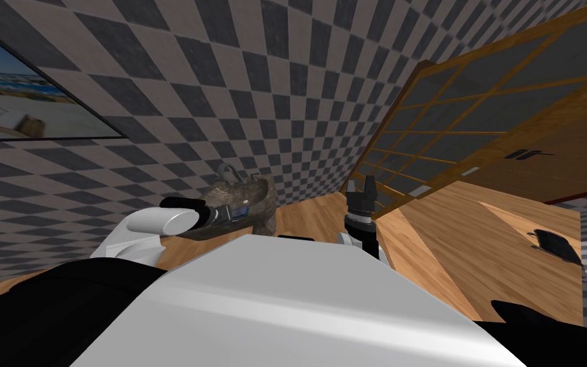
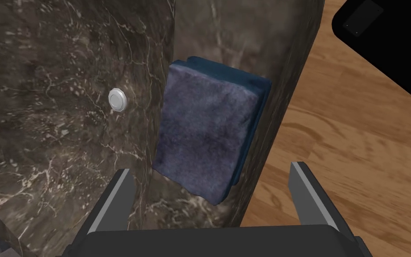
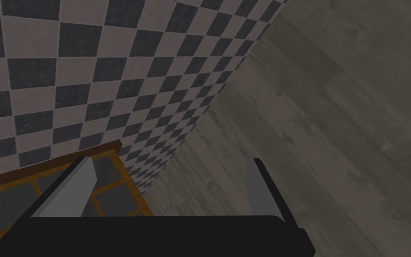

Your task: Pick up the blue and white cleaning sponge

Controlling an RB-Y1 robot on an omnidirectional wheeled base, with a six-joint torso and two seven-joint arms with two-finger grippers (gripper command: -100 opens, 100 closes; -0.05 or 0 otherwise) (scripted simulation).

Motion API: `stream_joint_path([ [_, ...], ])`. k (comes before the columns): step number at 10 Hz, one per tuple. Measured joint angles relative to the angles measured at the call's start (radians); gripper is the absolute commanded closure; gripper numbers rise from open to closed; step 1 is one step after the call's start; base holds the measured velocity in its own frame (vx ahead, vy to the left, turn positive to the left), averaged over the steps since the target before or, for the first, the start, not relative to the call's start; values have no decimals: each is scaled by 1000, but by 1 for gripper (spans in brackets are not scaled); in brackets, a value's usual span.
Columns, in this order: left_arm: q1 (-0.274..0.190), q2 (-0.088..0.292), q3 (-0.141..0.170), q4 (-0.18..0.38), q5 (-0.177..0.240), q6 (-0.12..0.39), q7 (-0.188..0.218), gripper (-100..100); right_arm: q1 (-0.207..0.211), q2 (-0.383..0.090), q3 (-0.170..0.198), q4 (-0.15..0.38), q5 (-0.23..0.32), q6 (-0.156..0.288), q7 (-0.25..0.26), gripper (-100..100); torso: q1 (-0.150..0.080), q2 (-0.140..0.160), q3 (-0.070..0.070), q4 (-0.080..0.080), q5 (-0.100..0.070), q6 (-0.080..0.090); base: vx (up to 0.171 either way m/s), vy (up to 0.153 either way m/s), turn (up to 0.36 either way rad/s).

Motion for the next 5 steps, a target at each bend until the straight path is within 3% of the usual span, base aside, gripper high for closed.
stream_joint_path([
  [5, -4, 17, 9, -58, 83, 128, 39, -100, 0, 0, 0, 0, 0, 0, 0, 0, 1, 0, 0, 0, 0, 0, 69, 15, -12],
])
